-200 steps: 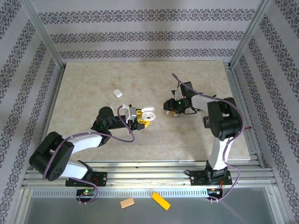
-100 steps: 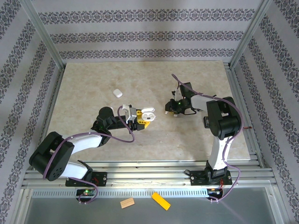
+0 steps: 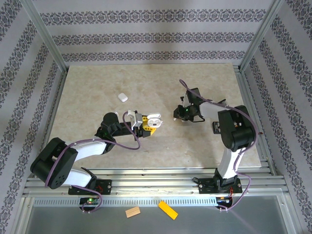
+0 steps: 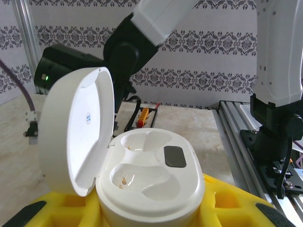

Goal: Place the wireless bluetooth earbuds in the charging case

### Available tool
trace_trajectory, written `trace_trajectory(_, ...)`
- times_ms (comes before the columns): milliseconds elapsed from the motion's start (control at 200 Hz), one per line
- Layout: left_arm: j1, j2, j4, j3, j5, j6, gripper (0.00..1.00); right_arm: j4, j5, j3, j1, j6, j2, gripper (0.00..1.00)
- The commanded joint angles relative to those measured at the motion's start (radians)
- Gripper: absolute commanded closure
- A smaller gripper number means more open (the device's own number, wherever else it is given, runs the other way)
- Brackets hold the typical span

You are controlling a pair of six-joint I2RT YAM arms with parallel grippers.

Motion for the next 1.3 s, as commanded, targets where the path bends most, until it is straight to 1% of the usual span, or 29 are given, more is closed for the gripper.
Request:
trace_trajectory(0,0.012,0.02,0.031,0.002,0.002,0.017,0.69,-0.001,0.181,-0.045,0.032,0.127,-0.098,0.83)
trace_trajectory(125,0.012,0.03,0.061,0.0,0.004,0.007,0.69,-0.023,0.303,-0.076,0.087,0.22,-0.155,0.83)
trace_trajectory(195,0.012,0.028,0.057,0.002,0.004,0.013,0.69,-0.071,0.361,-0.071,0.109,0.269,-0.171,0.85)
trace_trajectory(345,0.012,0.03,0.053,-0.009,-0.005,0.029,0.69,-0.119,0.384,-0.08,0.135,0.323,-0.198,0.86)
trace_trajectory(560,0.012,0.039,0.055,-0.028,-0.039,0.052,0.69,-0.18,0.495,-0.082,0.18,0.368,-0.233,0.88)
trace_trajectory(735,0.012,0.081,0.066,-0.029,-0.063,0.077,0.69,-0.206,0.515,-0.08,0.198,0.371,-0.266,0.88)
trace_trajectory(914,0.013,0.18,0.104,-0.001,-0.134,0.079,0.69,-0.275,0.548,-0.052,0.233,0.364,-0.327,0.88)
trace_trajectory(1009,0.013,0.235,0.136,0.02,-0.172,0.064,0.69,-0.305,0.558,-0.031,0.265,0.355,-0.358,0.89)
trace_trajectory(1124,0.013,0.297,0.145,0.05,-0.175,0.054,0.69,-0.339,0.571,0.01,0.319,0.338,-0.391,0.89)
trace_trajectory(1294,0.015,0.362,0.156,0.085,-0.2,0.038,0.69,-0.326,0.565,0.051,0.396,0.34,-0.417,0.89)
